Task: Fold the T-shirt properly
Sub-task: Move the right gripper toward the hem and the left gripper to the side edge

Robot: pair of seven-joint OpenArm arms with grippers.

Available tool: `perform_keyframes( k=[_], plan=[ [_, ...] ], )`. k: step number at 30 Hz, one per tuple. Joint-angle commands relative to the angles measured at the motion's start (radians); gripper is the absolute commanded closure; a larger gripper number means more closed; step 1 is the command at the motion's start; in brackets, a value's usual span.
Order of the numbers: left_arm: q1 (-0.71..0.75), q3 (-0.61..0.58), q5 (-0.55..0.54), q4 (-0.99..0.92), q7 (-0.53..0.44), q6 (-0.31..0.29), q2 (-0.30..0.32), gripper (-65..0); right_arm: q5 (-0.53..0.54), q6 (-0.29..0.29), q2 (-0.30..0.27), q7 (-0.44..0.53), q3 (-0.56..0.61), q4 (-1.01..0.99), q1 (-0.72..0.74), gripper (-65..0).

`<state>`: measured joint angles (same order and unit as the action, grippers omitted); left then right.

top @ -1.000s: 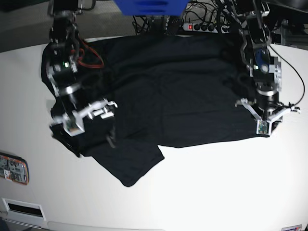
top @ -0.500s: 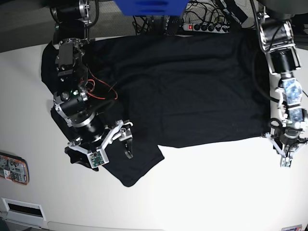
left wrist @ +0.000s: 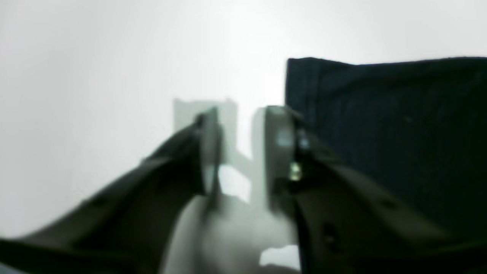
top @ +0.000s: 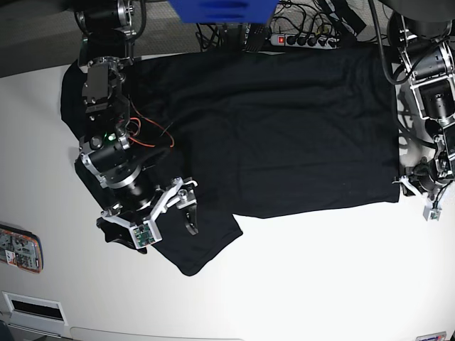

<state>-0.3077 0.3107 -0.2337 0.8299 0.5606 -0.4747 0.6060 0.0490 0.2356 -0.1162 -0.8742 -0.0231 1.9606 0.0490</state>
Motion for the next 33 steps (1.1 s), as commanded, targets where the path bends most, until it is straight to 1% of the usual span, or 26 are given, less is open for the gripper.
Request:
perform_keyframes(
  k=[1,4,5,6,9,10,11,13,17,19,22,27,33],
  plan=[
    [-0.02,-0.021,-0.011,0.015,-0.02,0.0,0.028,-28.5,0.005,-0.005,-0.001,0.028,-0.002,0.016,0.007,-59.6],
    [-0.017,-0.095,-0.006,0.013,-0.02,-0.002,0.03,-38.7,0.005,-0.005,-0.001,0.033,-0.004,0.016,-0.031,-59.6],
    [-0.008,-0.124,-0.006,0.013,-0.02,-0.002,0.03,-40.5,0.005,-0.005,-0.001,0.033,-0.007,0.016,-0.034,-59.6],
    [-0.003,-0.15,-0.01,0.012,-0.035,-0.002,0.03,-41.1,0.005,-0.005,-0.001,0.033,-0.008,0.016,-0.036,-59.6],
    [0.002,-0.21,-0.013,0.001,-0.118,-0.002,0.024,-41.1,0.005,-0.005,-0.001,0.033,-0.008,0.016,-0.041,-59.6],
    [0.002,-0.222,-0.014,-0.017,-0.127,-0.002,0.022,-41.1,0.005,-0.005,-0.001,0.033,-0.008,0.016,-0.041,-59.6],
    [-0.005,-0.236,-0.014,-0.042,-0.127,-0.002,0.021,-41.1,0.005,-0.005,-0.001,0.033,-0.008,0.016,-0.041,-59.6],
    [-0.02,-0.247,-0.016,-0.088,-0.127,-0.002,-0.004,-41.1,0.005,-0.005,-0.001,0.033,-0.01,0.016,-0.041,-59.6],
    [-0.028,-0.247,-0.016,-0.097,-0.127,-0.002,-0.027,-41.1,0.005,-0.005,-0.001,0.033,-0.01,0.016,-0.042,-59.6],
    [-0.028,-0.241,-0.017,-0.09,-0.127,-0.002,-0.042,-41.1,0.005,-0.005,-0.001,0.033,-0.01,0.016,-0.042,-59.6],
    [-0.028,-0.236,-0.017,-0.034,-0.127,0.0,-0.041,-41.1,0.005,-0.005,-0.001,0.033,-0.005,0.016,-0.041,-59.6],
    [0.035,-0.137,-0.017,0.087,-0.126,0.0,-0.045,-41.2,0.005,-0.005,-0.001,0.033,-0.01,0.016,-0.041,-59.6],
    [0.06,-0.121,-0.017,0.142,-0.126,0.001,-0.044,-41.2,0.005,-0.005,-0.001,0.031,-0.008,0.016,-0.039,-59.6]
  ],
)
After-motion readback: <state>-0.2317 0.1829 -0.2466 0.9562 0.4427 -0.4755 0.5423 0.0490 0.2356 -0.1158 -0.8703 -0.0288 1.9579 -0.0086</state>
